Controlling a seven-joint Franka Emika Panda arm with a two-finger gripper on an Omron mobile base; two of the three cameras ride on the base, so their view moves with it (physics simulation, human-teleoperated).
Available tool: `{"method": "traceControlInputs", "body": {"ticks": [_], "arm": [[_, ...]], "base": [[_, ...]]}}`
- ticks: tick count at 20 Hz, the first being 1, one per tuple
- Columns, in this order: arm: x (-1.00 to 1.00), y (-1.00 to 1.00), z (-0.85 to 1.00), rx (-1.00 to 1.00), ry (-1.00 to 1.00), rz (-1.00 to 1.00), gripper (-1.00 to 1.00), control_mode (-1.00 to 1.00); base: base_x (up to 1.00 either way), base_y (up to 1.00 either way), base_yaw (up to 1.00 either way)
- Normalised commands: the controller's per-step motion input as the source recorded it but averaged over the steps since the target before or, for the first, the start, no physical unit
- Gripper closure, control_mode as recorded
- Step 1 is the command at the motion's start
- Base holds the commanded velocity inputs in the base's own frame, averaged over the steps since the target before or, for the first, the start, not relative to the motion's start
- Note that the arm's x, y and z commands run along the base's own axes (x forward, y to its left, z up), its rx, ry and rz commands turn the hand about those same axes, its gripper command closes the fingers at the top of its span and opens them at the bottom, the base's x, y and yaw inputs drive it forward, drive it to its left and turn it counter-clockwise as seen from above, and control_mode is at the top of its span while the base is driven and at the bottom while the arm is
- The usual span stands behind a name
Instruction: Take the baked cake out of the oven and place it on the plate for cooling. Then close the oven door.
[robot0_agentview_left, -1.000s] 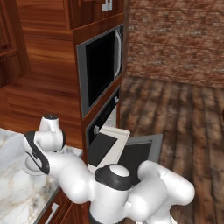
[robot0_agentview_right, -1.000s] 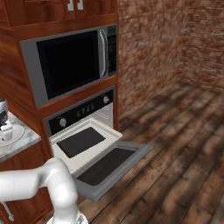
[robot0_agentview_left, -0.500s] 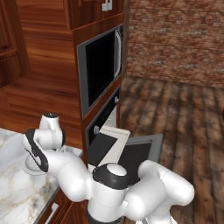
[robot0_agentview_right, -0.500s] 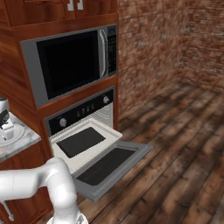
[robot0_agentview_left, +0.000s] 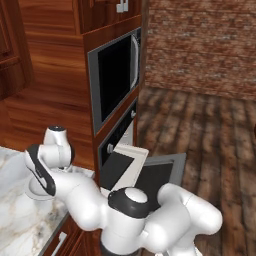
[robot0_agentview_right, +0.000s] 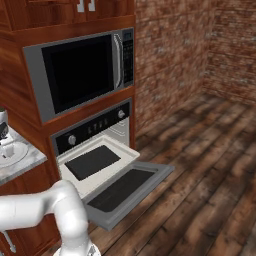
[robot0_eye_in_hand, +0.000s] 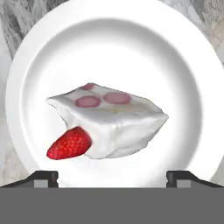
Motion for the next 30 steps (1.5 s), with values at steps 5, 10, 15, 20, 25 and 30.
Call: {"method": "traceControlInputs", "body": {"ticks": [5,10,15,20,25,30], "arm": [[-0.42,0.0,0.66,0.0,-0.09,0.0,-1.0,-1.0],[-0.57,-0.01,0.65,0.0,-0.09,0.0,-1.0,-1.0],[-0.69,-0.37,0.52,0.0,-0.07,0.0,-1.0,-1.0],[-0.62,-0.87,0.38,0.0,-0.02,0.0,-1.0,-1.0],[-0.51,-1.0,0.25,0.01,-0.03,0.0,-1.0,-1.0],[-0.21,-1.0,0.13,0.03,-0.06,0.0,-1.0,-1.0]], "base": [[0.0,0.0,0.0],[0.0,0.0,0.0],[0.0,0.0,0.0],[0.0,0.0,0.0],[0.0,0.0,0.0],[0.0,0.0,0.0]]}}
